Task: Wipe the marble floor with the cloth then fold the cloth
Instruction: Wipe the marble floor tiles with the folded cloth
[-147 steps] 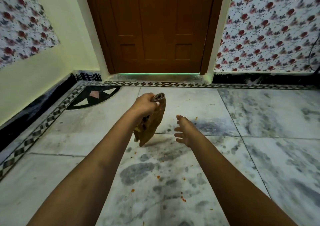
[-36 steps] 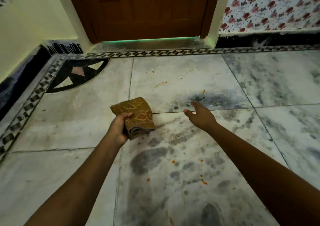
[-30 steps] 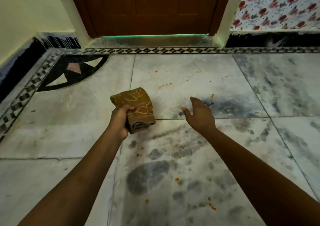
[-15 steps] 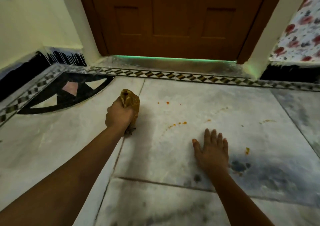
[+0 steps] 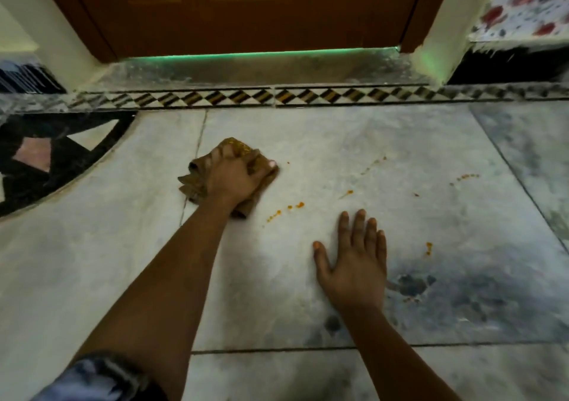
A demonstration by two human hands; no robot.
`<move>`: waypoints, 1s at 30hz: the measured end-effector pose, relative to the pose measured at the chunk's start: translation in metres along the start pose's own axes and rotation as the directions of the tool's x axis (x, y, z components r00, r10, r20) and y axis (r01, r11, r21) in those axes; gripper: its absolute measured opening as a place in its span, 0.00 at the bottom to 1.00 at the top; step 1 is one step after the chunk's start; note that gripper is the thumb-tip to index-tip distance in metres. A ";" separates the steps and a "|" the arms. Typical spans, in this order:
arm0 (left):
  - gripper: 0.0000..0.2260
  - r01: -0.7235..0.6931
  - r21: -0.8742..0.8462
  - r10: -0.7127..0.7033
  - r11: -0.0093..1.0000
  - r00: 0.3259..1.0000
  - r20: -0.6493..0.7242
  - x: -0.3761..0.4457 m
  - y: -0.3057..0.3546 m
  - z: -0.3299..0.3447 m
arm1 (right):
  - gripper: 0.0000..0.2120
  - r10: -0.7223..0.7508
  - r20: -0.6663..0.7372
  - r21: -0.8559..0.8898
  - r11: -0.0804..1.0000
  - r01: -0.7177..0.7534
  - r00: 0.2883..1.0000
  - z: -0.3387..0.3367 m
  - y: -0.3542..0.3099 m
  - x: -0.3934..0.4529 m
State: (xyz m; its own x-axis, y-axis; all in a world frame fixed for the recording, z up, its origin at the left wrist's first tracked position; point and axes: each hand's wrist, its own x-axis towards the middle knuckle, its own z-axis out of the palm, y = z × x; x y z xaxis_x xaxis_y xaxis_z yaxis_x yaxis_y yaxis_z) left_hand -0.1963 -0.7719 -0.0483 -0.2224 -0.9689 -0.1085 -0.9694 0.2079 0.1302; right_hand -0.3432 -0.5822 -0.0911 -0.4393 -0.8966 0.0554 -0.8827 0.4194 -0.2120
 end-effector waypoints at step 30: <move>0.38 -0.270 -0.025 0.270 0.963 0.962 0.044 -0.024 0.005 0.025 | 0.34 0.013 -0.034 0.009 1.000 -0.012 0.999 0.002 -0.002 0.000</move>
State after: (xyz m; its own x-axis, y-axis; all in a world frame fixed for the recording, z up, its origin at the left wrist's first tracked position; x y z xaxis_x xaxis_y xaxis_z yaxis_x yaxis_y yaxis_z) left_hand -0.1982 -0.7448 -0.0699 -0.4807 -0.8697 -0.1126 -0.8707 0.4581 0.1791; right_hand -0.3416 -0.5833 -0.0925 -0.4558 -0.8859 0.0857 -0.8758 0.4292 -0.2211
